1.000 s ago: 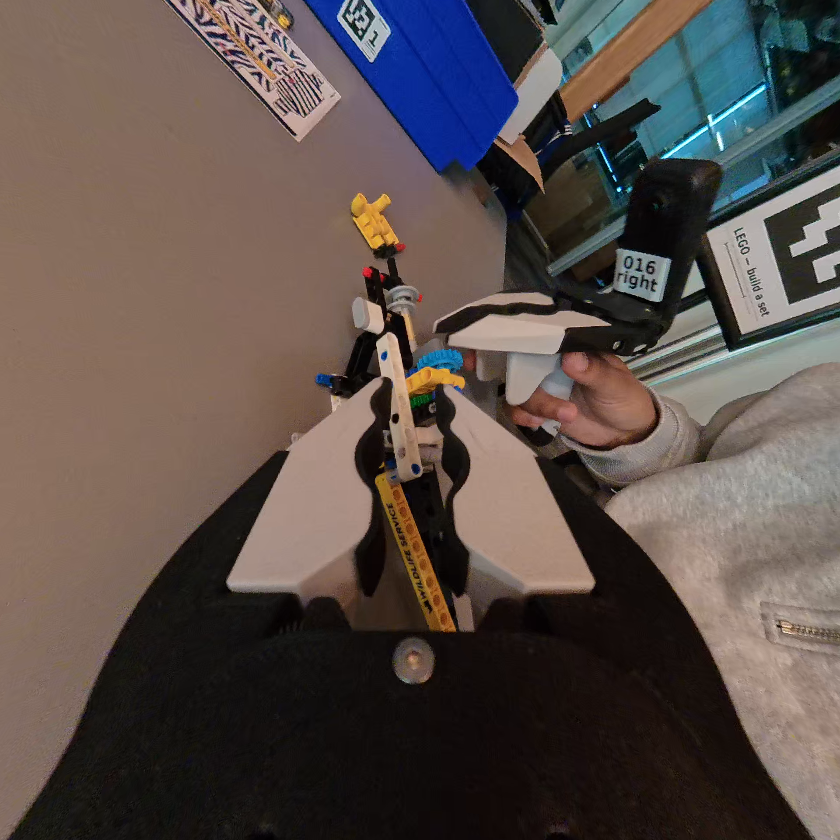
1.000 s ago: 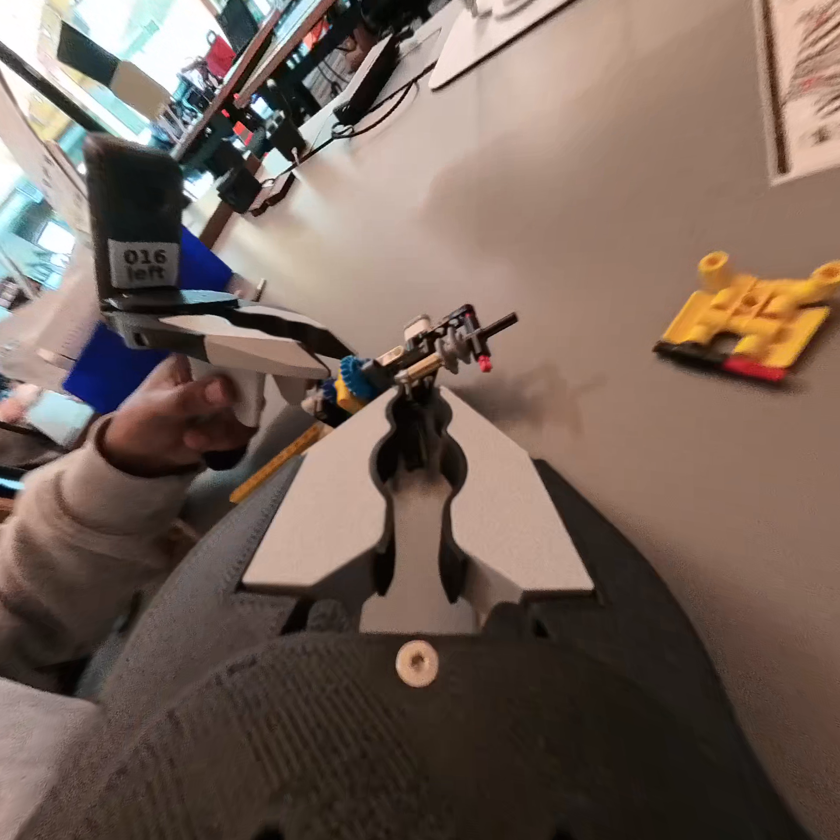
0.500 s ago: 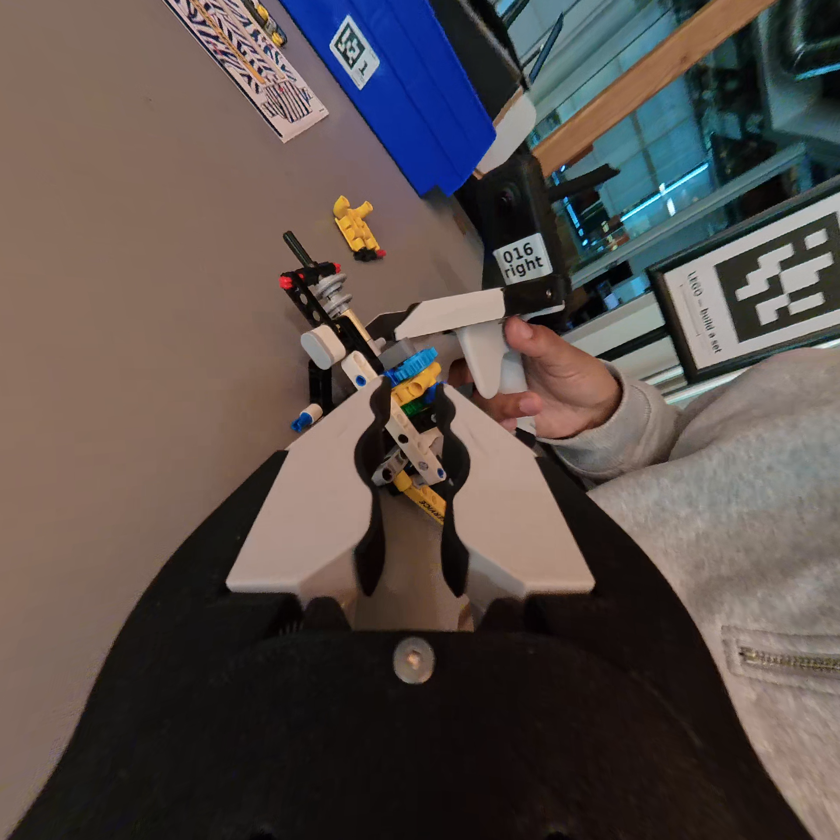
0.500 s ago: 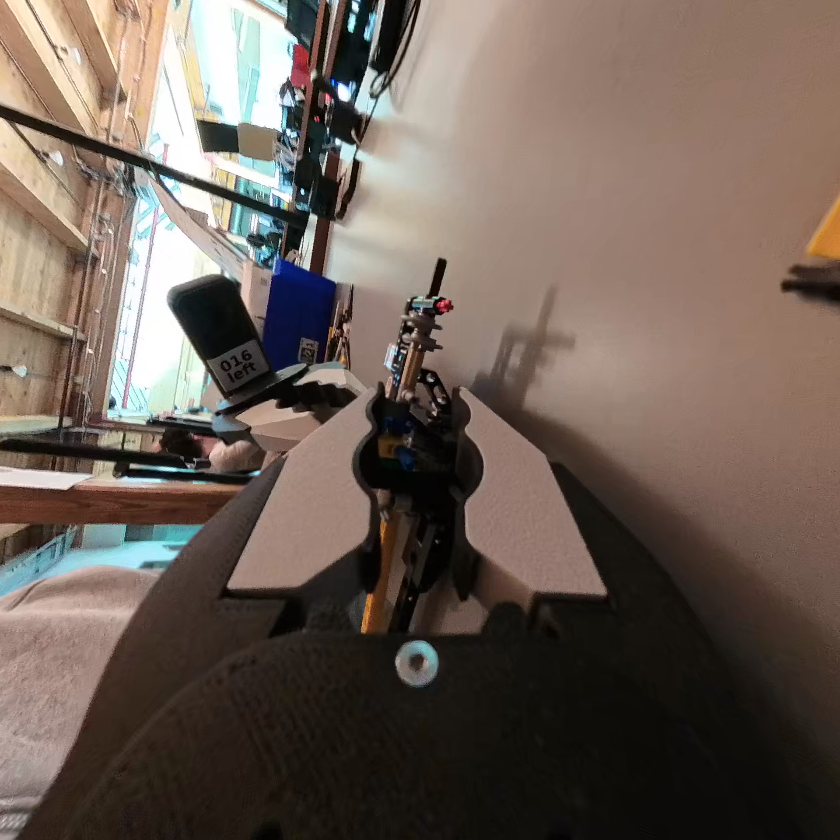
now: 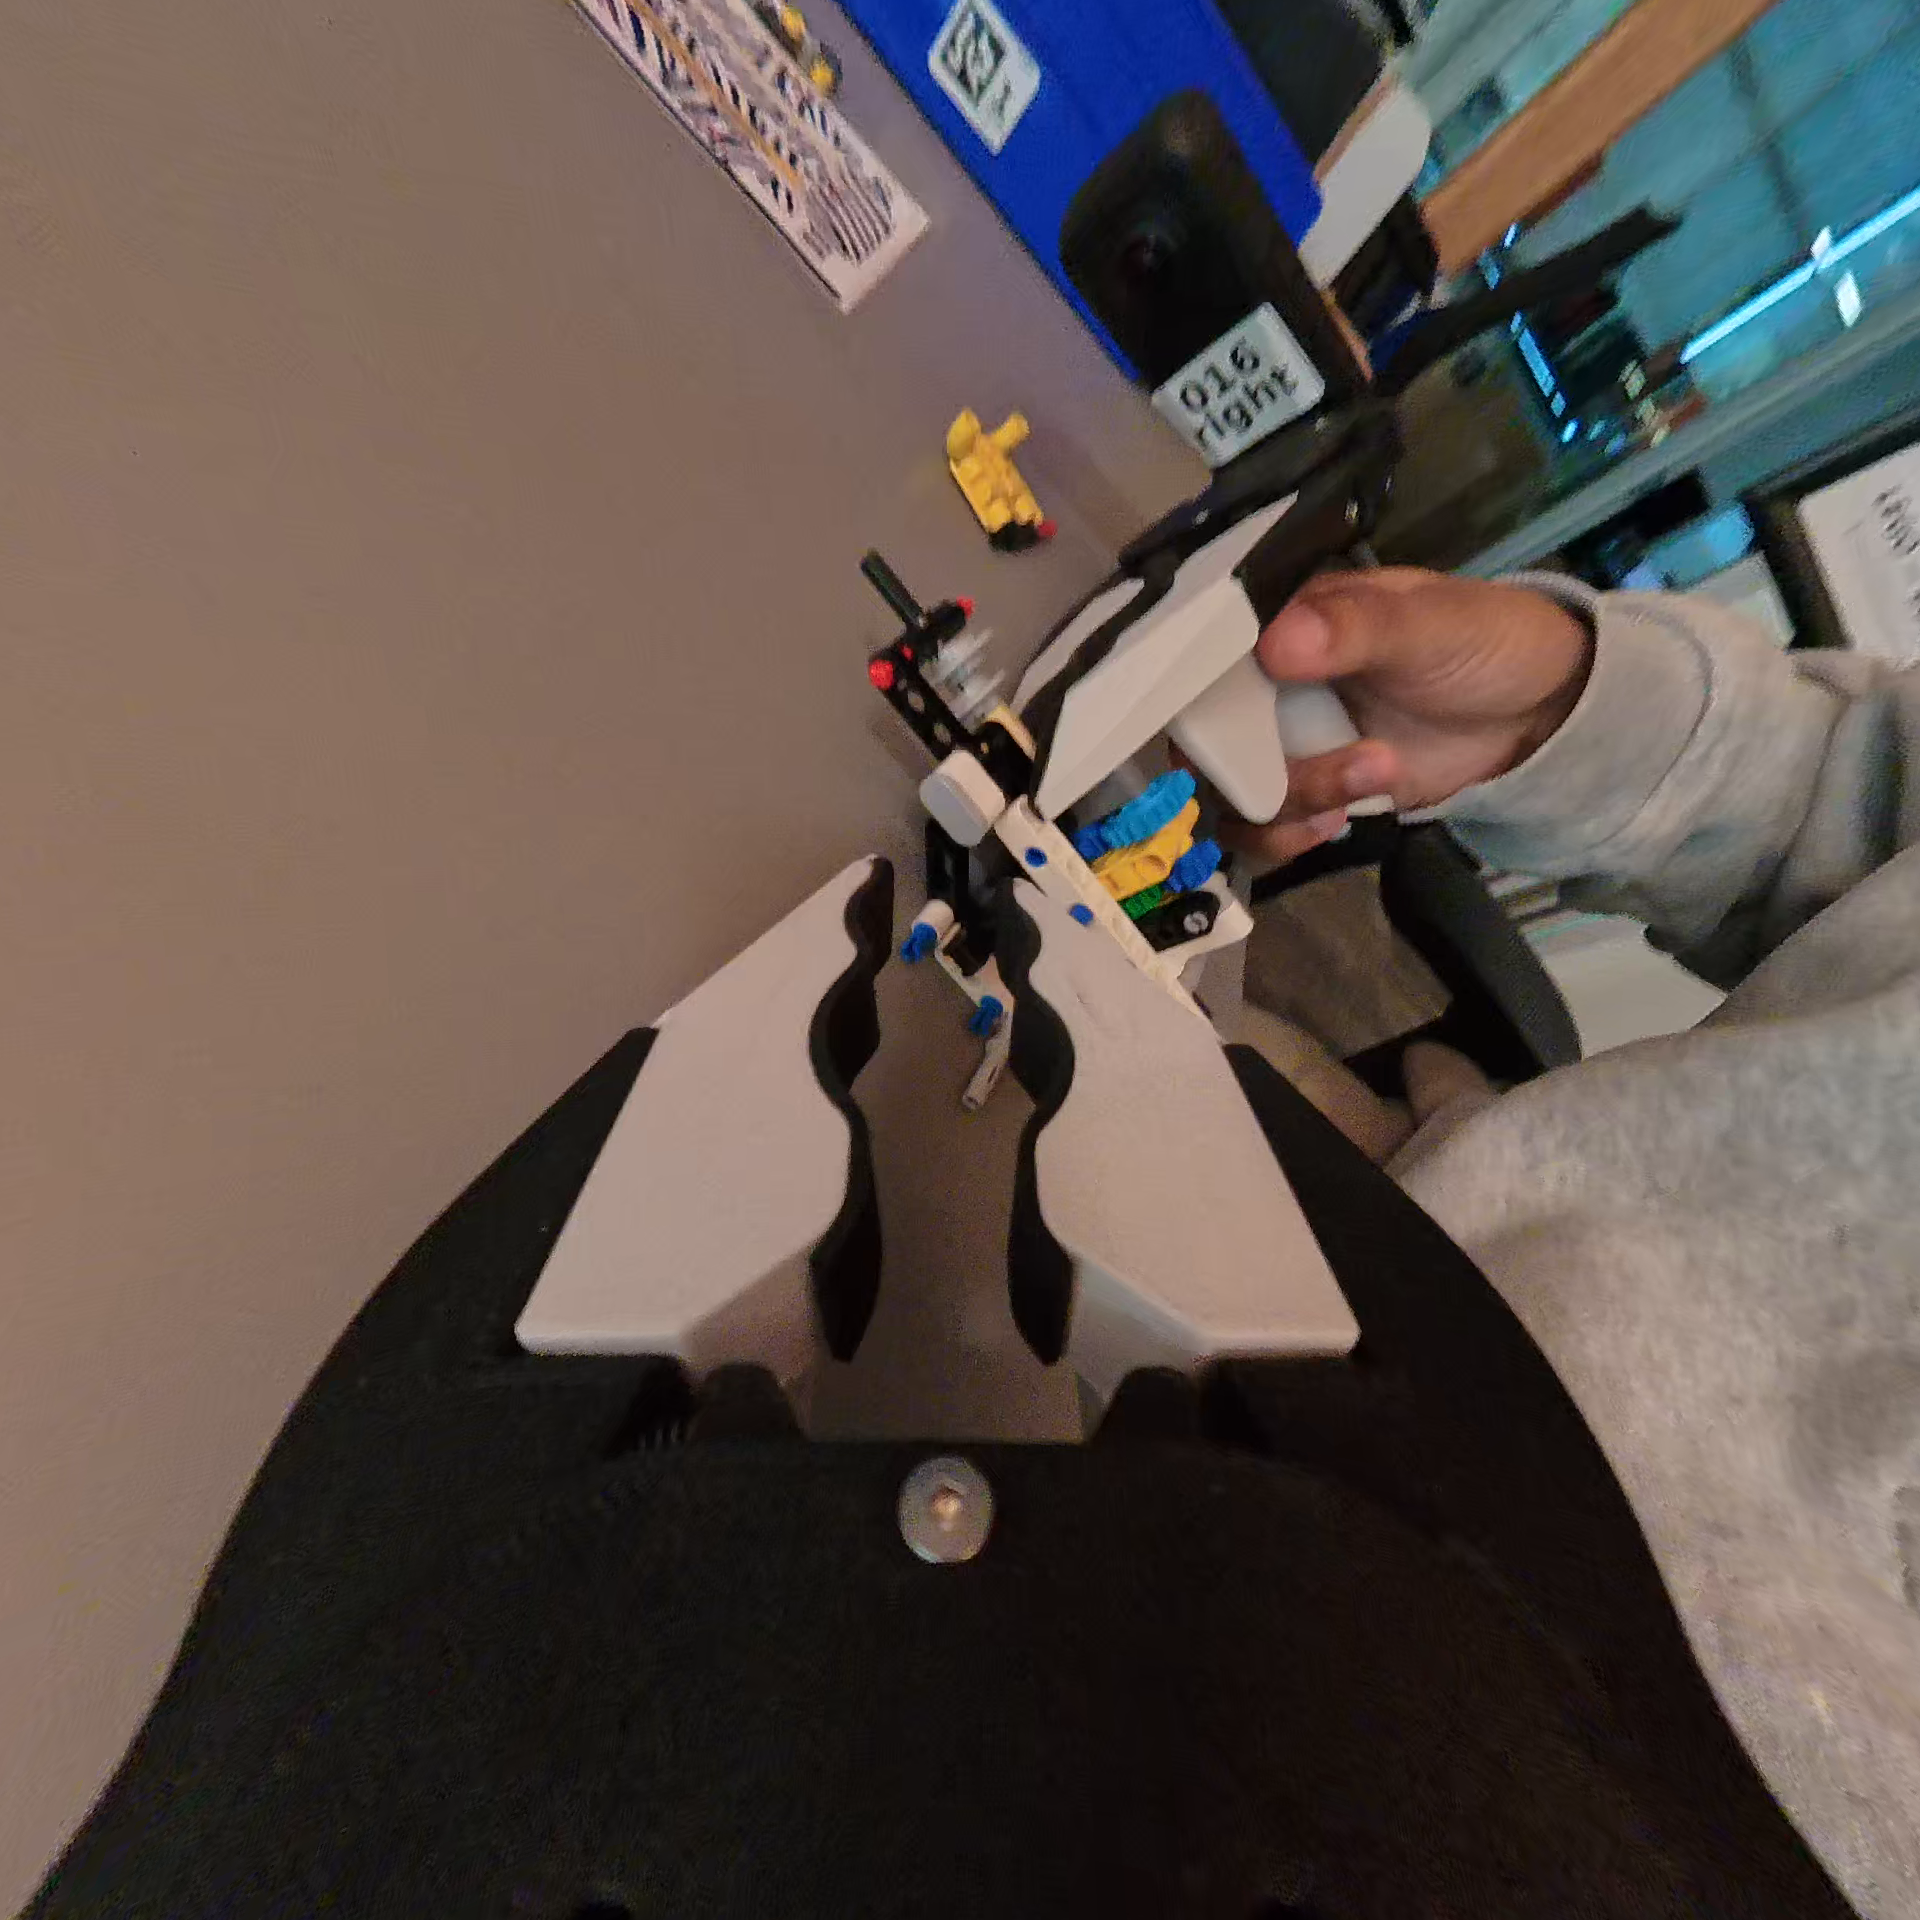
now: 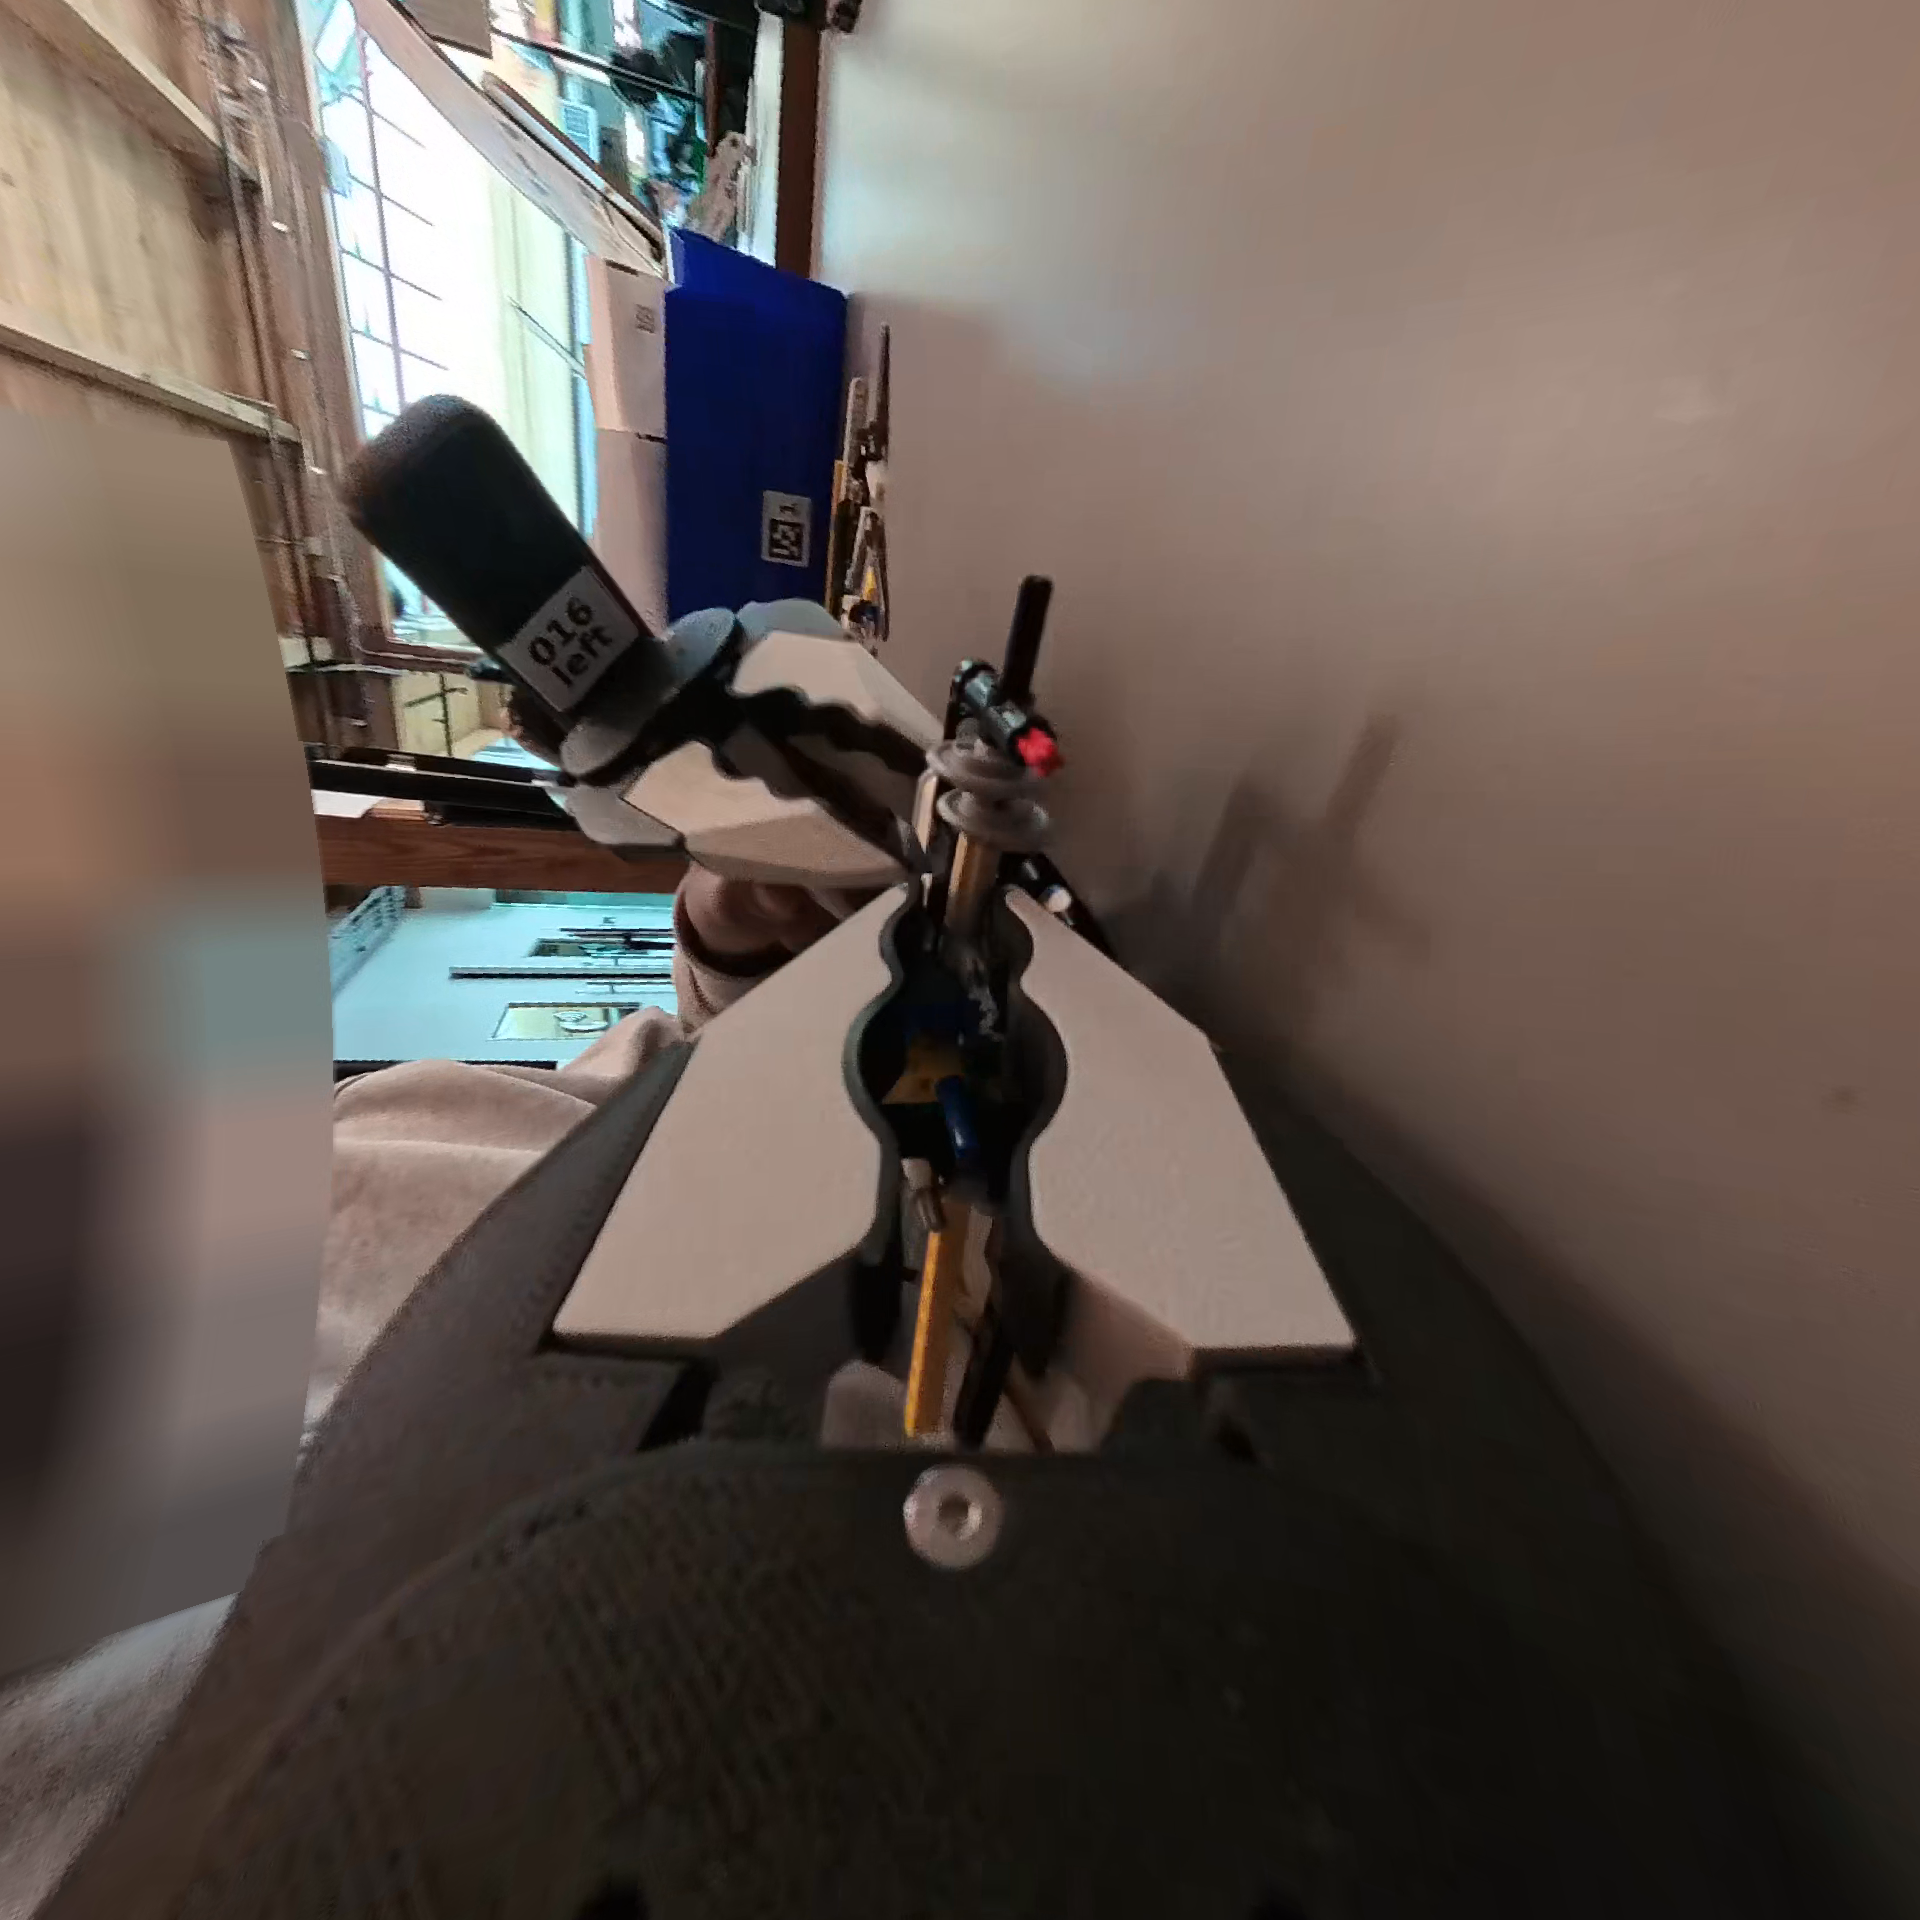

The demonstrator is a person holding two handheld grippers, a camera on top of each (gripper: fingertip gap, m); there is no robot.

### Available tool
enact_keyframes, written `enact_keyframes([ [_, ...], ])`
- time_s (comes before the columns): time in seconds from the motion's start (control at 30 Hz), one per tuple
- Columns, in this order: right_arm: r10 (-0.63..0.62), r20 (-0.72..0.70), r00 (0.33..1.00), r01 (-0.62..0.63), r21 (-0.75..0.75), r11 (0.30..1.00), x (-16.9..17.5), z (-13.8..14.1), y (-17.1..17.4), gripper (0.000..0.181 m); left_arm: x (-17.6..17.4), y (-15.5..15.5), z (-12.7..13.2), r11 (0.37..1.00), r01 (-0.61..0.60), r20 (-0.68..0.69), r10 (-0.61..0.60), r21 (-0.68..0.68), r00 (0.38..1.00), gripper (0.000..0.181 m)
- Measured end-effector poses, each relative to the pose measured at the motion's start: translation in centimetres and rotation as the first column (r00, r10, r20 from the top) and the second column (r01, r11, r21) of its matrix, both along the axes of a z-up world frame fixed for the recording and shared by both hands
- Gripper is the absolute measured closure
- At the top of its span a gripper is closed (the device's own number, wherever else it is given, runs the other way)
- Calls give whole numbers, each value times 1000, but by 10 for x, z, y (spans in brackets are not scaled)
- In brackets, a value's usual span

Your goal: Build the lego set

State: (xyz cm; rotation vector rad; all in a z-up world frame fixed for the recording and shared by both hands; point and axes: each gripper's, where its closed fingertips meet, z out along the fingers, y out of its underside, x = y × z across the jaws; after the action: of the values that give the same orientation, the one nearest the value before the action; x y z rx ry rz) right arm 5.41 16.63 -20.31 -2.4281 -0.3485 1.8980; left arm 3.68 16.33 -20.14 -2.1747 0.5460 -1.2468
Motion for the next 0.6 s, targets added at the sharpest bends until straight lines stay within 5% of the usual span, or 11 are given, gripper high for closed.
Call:
enact_keyframes([
  [0.6, 59, -261, 964, -70, -34, 997, -7, 33, 0, 175, 8, 5, 20, 998, 56, 202, -62, 35, 978, 169],
])
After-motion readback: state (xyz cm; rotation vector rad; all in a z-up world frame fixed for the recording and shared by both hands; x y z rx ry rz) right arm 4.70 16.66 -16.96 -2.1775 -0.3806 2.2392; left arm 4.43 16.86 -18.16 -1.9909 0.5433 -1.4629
